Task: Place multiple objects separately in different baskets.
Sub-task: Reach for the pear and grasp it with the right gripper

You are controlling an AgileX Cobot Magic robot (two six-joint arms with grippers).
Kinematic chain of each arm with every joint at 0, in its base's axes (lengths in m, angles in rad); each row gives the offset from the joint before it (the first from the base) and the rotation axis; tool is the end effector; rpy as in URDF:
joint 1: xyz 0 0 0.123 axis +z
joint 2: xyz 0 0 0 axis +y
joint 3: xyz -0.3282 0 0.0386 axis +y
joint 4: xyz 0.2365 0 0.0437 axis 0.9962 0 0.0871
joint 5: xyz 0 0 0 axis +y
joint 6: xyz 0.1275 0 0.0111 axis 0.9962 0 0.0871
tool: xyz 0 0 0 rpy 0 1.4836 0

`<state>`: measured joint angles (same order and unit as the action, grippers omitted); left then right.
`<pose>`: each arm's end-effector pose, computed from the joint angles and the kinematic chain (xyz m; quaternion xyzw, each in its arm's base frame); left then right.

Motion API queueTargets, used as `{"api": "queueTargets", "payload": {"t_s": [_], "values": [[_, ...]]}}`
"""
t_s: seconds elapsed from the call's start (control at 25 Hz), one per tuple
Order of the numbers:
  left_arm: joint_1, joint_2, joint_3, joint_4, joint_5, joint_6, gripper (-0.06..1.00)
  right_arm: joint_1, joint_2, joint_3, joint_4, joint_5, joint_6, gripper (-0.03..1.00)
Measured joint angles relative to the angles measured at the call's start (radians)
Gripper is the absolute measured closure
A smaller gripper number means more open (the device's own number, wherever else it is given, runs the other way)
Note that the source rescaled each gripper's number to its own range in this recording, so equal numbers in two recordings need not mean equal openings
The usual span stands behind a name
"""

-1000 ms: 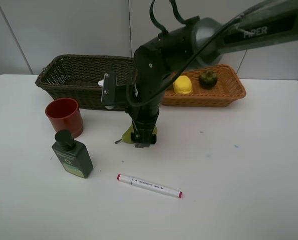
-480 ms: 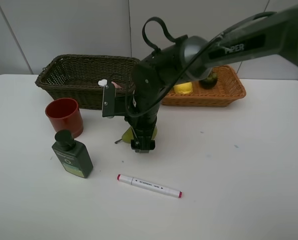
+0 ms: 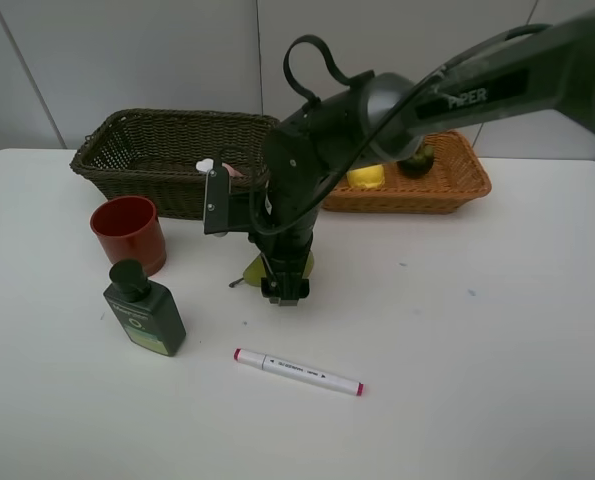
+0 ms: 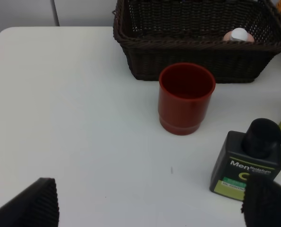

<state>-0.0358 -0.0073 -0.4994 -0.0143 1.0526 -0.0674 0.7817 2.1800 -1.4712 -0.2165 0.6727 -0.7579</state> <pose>-0.0282 -0.0006 0.2555 -0.0131 0.8492 -0.0344 0.5267 0.3410 0.3143 0.1277 -0.7388 0.6552 -0.0767 0.1379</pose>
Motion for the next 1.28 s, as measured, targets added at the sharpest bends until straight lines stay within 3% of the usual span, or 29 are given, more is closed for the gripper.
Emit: {"api": "queueTargets", "payload": {"t_s": [0.12,0.24,0.28,1.28], "values": [[0.000,0.000,0.000,0.000,0.000,0.000,-0.06,0.000,0.000,0.000,-0.003,0.000,0.000,0.10],[0.000,0.000,0.000,0.000,0.000,0.000,-0.06,0.000,0.000,0.000,-0.008,0.003,0.000,0.29],[0.000,0.000,0.000,0.000,0.000,0.000,-0.06,0.000,0.000,0.000,-0.013,0.004,0.000,0.29],[0.000,0.000,0.000,0.000,0.000,0.001,-0.06,0.000,-0.065,0.000,-0.022,0.038,0.000,0.29]]}}
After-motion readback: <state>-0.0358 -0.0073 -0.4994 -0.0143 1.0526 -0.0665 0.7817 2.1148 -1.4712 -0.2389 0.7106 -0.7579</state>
